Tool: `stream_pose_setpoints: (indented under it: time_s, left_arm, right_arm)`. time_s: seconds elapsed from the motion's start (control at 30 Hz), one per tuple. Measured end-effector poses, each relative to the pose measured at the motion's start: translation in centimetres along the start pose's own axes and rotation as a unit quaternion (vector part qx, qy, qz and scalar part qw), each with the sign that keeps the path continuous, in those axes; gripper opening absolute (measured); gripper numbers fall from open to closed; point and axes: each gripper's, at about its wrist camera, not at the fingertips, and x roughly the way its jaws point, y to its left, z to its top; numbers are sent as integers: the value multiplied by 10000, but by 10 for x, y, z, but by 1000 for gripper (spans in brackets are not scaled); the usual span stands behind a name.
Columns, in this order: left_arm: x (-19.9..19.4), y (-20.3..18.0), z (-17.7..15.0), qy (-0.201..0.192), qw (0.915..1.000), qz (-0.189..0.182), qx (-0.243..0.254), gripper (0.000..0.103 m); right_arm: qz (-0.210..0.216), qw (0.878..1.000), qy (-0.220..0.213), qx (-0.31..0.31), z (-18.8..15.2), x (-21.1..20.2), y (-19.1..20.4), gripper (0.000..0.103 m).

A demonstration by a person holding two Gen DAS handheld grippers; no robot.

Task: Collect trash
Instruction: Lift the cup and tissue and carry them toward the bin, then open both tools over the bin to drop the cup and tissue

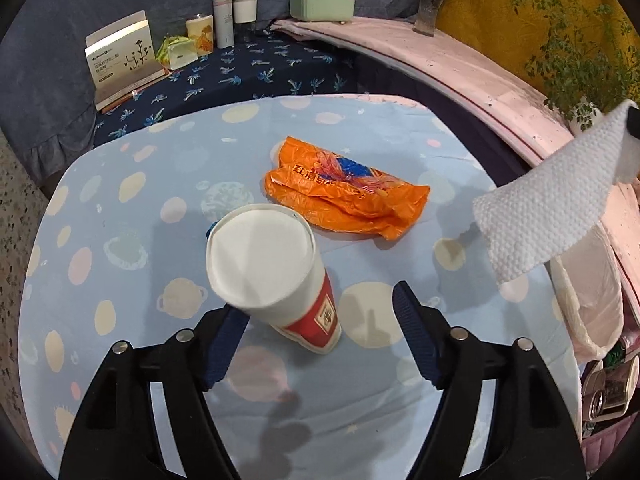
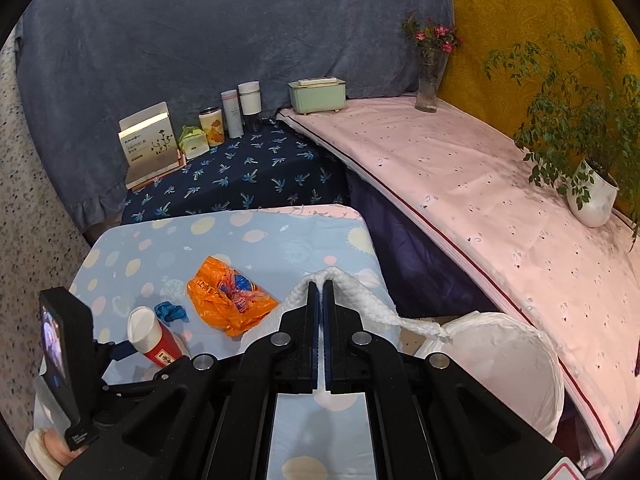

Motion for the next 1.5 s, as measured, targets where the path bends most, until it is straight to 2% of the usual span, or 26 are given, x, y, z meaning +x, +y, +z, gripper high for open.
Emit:
stream_pose_setpoints:
  time_s: [0.07,0.1,0.13,0.17,0.23,0.43,0.83,1.13,1.5]
  left_arm:
    - [5,2,2,62,9999,-8,-85,62]
    - [6,2,2,90,9999,-21,-98,53]
    - [7,2,2,130,9998,-39,-114,39]
    - [8,1,2,168,9998,-63,-123,30]
    - [6,-2,2,177,9997,-78,-138,27]
    - [-11,-23,5,74,9998,-196,-17,24]
    - [-48,-104,18,-164,9960,-670,569,21]
    - [-65,-167,19,-241,9892,-1057,985,21]
    - [-72,-236,16,-243,9784,-1478,1423,21]
  right_arm:
    - [0,10000,17,-10,-1,1,0,2]
    - [0,10000,27,-16,-2,2,0,2]
    - [6,10000,43,-27,-2,3,0,2]
    - [7,10000,54,-38,-3,3,0,2]
    - [-3,10000,74,-39,-4,3,0,2]
    - [-39,10000,67,13,-2,-6,-4,2]
    - [-297,9994,70,145,-2,-52,-33,2]
    - [-638,9967,-27,504,-8,-79,-79,2]
    - [-1168,9898,50,810,-17,-98,-127,2]
